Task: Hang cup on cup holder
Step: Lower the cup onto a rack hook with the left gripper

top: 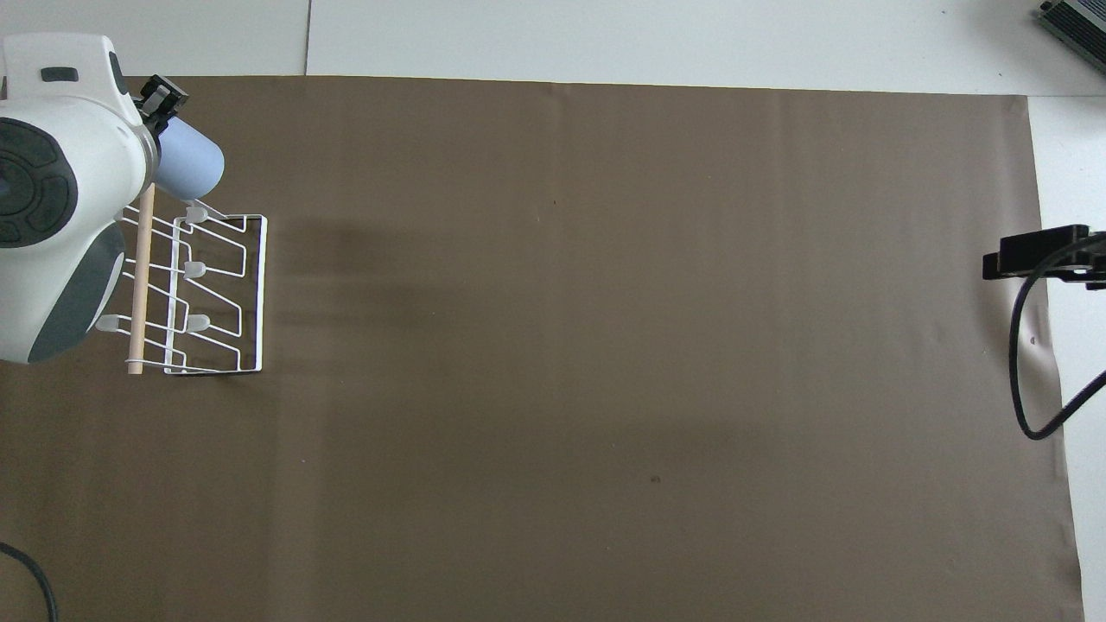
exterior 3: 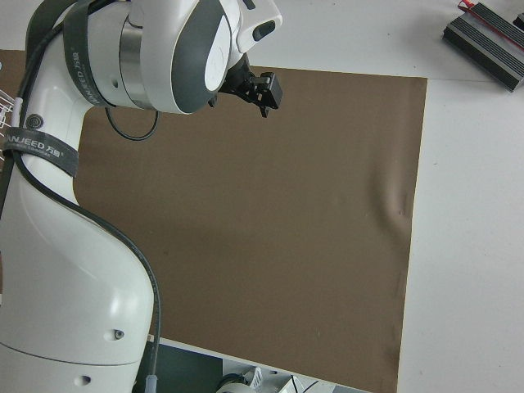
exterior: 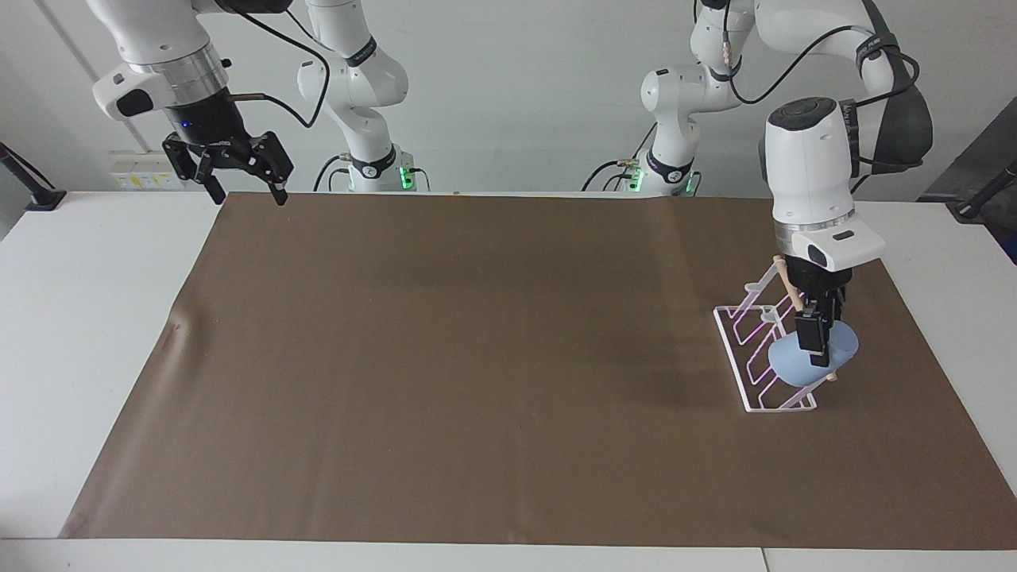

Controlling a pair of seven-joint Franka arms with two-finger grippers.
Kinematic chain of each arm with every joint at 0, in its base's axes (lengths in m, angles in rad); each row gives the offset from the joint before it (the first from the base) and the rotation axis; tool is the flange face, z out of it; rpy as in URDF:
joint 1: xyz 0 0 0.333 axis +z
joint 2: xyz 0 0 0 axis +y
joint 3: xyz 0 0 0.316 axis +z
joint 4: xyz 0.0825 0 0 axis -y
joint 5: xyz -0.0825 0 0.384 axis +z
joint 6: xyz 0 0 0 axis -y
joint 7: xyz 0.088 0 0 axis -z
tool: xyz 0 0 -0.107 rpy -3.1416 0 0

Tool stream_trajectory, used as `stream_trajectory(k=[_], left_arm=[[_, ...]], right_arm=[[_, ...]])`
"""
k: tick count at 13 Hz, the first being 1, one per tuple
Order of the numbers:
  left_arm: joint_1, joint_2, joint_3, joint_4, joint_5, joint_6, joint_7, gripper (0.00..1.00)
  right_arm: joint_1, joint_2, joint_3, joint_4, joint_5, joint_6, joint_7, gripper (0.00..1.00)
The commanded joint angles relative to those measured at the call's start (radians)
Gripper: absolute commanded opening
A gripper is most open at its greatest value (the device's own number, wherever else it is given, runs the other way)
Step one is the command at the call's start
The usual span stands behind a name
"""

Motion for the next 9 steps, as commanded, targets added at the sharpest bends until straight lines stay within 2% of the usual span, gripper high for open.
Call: stream_trajectory(k=[1,4,6,7,8,9], left_arm=[[0.017,0.024,-0.006,0.012,0.028,0.016,0.034,0.0],[0.011,-0.005,-0.005,-0.058,0.029,0.019,0.023,0.0],[0.009,-0.018,-0.006,-0.087,0.044,0.021,0.022,0.0],[0.011,-0.037,-0.006,-0.127,0.066,0.041,0.013,0.0],[0.011,-0.051,-0.006,-0.155,0.078,0.047,0.011,0.0],[0.011,-0.054,-0.005,-0.161,0.078,0.047,0.008,0.0]], right_arm=[[0.003,-0.01,-0.037,0.002,-0.029,-0.04,0.013,1.0],[0.003,-0.043,-0.037,-0.05,-0.029,-0.078,0.016,1.0],[0.003,-0.053,-0.037,-0.08,-0.032,-0.023,-0.002,1.0],[0.018,-0.078,-0.028,-0.129,-0.069,0.023,-0.01,1.0],[0.061,-0.076,-0.026,-0.131,-0.153,0.034,0.017,1.0],[0.062,-0.071,-0.025,-0.13,-0.163,0.032,0.054,1.0]])
